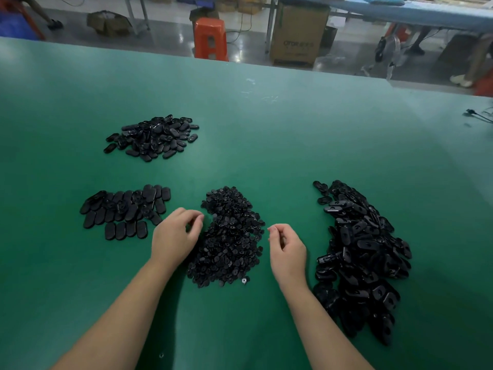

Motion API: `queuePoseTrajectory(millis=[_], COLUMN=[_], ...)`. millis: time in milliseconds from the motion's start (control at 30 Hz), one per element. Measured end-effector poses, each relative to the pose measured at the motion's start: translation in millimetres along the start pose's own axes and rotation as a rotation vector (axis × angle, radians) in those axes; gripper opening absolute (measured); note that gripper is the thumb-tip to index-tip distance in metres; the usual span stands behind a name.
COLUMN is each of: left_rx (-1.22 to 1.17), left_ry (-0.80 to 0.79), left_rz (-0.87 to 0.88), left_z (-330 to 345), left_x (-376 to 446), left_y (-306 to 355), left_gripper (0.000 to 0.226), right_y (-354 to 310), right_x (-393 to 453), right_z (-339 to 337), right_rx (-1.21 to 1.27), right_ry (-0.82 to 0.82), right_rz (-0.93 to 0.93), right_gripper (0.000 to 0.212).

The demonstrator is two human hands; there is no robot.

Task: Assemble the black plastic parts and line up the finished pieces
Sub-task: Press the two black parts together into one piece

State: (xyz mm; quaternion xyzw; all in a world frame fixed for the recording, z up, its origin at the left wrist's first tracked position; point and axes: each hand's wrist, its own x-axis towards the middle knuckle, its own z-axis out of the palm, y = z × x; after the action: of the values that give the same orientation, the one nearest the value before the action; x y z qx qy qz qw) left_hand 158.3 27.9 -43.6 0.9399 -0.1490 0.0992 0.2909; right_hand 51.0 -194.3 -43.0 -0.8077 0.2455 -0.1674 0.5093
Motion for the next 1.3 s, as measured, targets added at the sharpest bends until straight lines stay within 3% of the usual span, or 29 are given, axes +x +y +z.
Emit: queuePoseTrajectory(millis=[167, 333, 500, 667, 900, 1000, 1300], left_rx=[0.007, 0.060, 0.073, -0.010, -0.089, -0.101, -0.143], left_ry=[-0.014, -0.058, -0.120, -0.073, -0.037, -0.033, -0.057], left_rz=[0.057, 0.067, -0.004, -0.018, -0.023, -0.025, -0.067], left_z=[6.8, 12.1, 12.9, 13.2, 14.3, 12.5, 6.8], left_x=[5.6, 8.8, 10.2, 8.7, 9.4, 9.7, 10.8], left_y=[-2.2, -8.1, -8.6, -9.9, -13.0, -12.4, -9.8], left_gripper=[0.019, 0.035, 0.055, 0.046, 0.013, 0.006, 0.004], right_y=[-4.6, -23.1, -28.6, -19.7, -4.5, -5.3, -7.0], right_x=[1.4, 20.6, 61.4, 97.9, 96.8, 94.3, 95.5], right_z=[0.0, -17.0, -63.0, -100.4, -99.7, -91.2, -85.9], right_rx=[-0.093, -0.332, -1.037, -1.411, -1.420, -1.354, -1.045], right_ry=[-0.042, -0.297, -0.091, -0.130, -0.181, -0.240, -0.280], right_rz=[0.004, 0.007, -0.266, -0.088, -0.241, -0.269, -0.076], right_gripper=[0.012, 0.008, 0.032, 0.038, 0.016, 0.020, 0.031])
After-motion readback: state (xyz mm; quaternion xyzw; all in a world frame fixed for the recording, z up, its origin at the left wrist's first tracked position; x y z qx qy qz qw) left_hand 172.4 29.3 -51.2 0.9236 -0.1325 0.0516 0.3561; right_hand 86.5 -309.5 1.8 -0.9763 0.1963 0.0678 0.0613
